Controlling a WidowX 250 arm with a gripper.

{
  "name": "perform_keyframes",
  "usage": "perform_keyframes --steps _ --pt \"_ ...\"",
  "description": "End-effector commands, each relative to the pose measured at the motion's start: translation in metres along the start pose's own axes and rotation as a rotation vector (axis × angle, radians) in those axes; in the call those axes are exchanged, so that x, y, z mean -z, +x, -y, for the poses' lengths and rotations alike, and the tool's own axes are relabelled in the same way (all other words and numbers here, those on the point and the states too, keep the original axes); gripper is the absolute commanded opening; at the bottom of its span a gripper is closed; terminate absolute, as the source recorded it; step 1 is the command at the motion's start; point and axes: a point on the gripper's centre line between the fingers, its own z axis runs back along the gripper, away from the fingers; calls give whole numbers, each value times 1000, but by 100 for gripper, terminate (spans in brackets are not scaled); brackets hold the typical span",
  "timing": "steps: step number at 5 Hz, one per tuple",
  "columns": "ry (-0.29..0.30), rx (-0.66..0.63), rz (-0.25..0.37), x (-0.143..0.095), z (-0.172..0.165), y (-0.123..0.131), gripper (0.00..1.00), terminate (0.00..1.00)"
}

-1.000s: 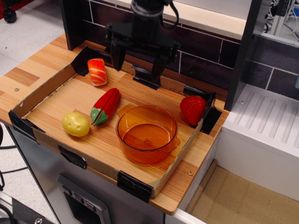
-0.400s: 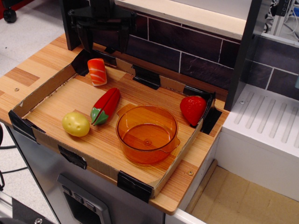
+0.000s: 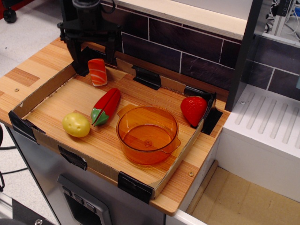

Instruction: Put sushi in pot

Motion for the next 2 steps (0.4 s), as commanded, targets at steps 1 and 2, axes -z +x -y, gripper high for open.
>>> perform_keyframes --steps 1,2 --pt "19 -11 11 7 -5 4 100 0" --pt "19 -40 -15 19 -1 6 100 0"
